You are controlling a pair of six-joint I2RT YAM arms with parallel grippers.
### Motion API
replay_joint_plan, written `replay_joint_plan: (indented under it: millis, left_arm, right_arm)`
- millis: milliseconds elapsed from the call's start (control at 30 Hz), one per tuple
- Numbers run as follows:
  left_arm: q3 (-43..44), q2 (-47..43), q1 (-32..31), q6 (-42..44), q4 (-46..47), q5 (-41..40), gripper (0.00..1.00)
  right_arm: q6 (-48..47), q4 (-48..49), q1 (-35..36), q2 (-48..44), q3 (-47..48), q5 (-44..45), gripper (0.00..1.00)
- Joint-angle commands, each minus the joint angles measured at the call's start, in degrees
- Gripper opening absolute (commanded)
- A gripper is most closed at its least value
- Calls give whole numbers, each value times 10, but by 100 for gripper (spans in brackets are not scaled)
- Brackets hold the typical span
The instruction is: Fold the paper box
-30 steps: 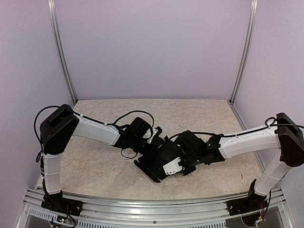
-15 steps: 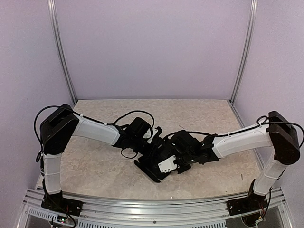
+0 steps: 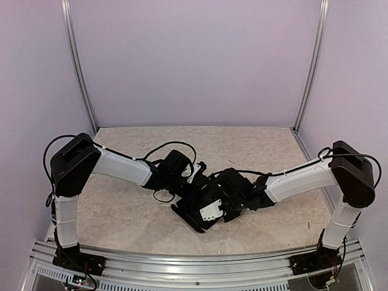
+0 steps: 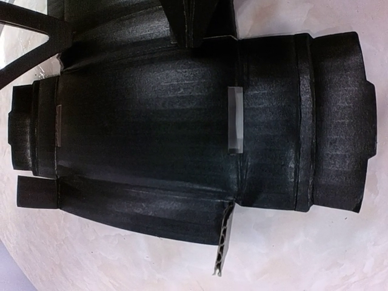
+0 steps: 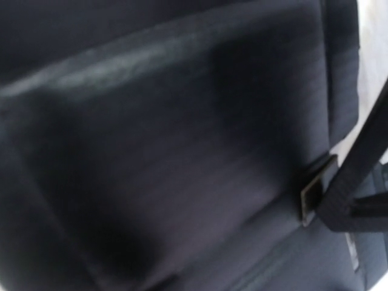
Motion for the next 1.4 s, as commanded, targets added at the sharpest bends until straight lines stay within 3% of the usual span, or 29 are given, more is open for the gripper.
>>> replay_joint_plan:
  millis: [0, 200, 567, 800, 1367]
  left_arm:
    - [-43, 36, 5, 13, -130, -11, 0]
    - [-46, 36, 9, 15, -127, -5, 0]
    - [-56, 31, 20, 14, -120, 12, 0]
    - [-57, 30, 20, 12, -122, 9, 0]
    - [-57, 16, -32, 15, -136, -115, 0]
  right_arm:
    - [7, -7, -17, 33, -18, -8, 8]
    - [9, -2, -29, 49, -21, -12, 12]
    - [-3, -10, -34, 35, -62, -30, 0]
    - [-3, -35, -34, 61, -63, -44, 0]
    - [11, -106, -37, 104, -44, -81, 0]
